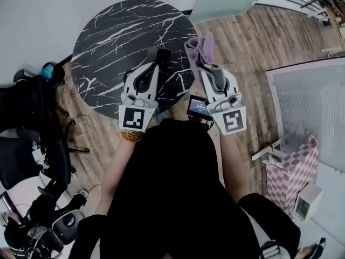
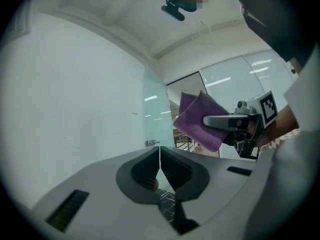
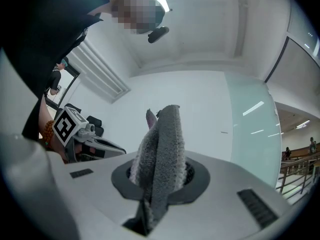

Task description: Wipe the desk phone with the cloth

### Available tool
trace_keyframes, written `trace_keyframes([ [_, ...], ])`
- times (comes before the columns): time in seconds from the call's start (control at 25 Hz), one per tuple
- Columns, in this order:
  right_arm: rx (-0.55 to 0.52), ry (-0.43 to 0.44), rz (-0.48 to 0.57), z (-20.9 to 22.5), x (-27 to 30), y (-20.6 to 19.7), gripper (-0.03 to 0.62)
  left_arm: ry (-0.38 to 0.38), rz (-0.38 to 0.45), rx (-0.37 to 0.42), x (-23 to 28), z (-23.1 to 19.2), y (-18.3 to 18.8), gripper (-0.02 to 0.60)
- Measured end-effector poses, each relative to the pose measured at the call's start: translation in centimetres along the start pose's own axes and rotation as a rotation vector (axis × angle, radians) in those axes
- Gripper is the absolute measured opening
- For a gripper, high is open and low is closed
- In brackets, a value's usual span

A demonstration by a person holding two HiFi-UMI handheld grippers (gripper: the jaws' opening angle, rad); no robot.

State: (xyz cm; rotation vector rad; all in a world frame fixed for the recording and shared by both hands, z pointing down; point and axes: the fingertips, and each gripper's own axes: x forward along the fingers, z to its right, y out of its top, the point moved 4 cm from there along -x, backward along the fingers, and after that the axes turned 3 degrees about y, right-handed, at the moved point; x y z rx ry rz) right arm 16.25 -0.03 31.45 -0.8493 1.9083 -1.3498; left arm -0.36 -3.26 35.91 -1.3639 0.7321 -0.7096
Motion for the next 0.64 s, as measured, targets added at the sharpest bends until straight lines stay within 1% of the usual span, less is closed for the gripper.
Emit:
trace_keyframes([
  [0.4,0.020,-0.008,0.007,0.23,-0.38,-0.24,0.061,-0.009,-0.006,0.006,-0.23,0.40,-0.09,0.017],
  [0.64,0.037,-0.003,0.011,0.09,-0.30,-0.29,0.061,-0.010,-0.015,-0.015,-0.29,0.49,-0.15,0.017],
])
